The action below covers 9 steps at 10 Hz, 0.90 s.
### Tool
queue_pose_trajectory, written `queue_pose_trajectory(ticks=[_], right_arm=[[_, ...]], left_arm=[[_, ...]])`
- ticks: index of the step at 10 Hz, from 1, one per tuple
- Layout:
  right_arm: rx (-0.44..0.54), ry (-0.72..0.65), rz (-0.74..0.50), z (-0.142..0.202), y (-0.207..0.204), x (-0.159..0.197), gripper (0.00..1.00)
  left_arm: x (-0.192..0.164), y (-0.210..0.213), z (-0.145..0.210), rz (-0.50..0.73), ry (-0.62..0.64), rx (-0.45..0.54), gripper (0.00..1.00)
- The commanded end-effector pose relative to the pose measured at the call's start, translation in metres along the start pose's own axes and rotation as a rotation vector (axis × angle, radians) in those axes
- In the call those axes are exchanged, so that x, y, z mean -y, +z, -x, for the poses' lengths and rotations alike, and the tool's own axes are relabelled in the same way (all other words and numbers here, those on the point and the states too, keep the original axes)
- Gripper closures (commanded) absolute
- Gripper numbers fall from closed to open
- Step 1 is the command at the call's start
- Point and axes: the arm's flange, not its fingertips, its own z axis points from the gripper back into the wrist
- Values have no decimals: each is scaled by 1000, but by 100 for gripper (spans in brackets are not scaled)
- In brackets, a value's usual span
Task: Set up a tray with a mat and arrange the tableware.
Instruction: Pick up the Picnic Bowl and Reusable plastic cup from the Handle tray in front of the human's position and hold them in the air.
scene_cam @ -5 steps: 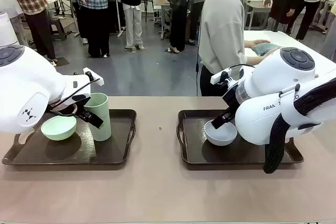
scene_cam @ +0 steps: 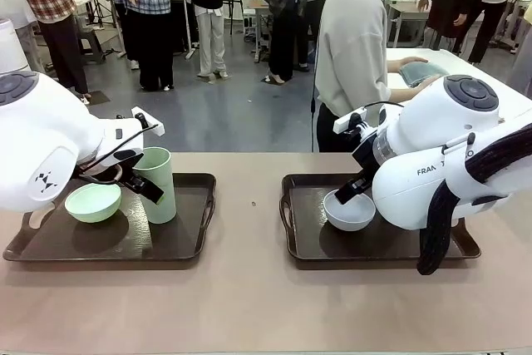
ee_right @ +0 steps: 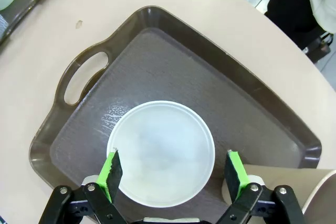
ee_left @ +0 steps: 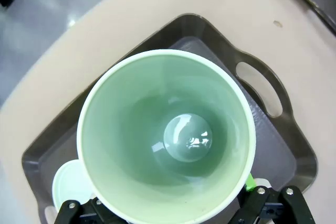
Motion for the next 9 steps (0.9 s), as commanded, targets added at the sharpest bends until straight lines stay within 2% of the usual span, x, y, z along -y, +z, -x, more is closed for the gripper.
queue_pose_trajectory(ticks=[1,9], right_arm=[[0,0,0,0,0,0,0],[0,0,0,0,0,0,0]], left_arm=[[0,0,0,0,0,0,0],[0,0,0,0,0,0,0]])
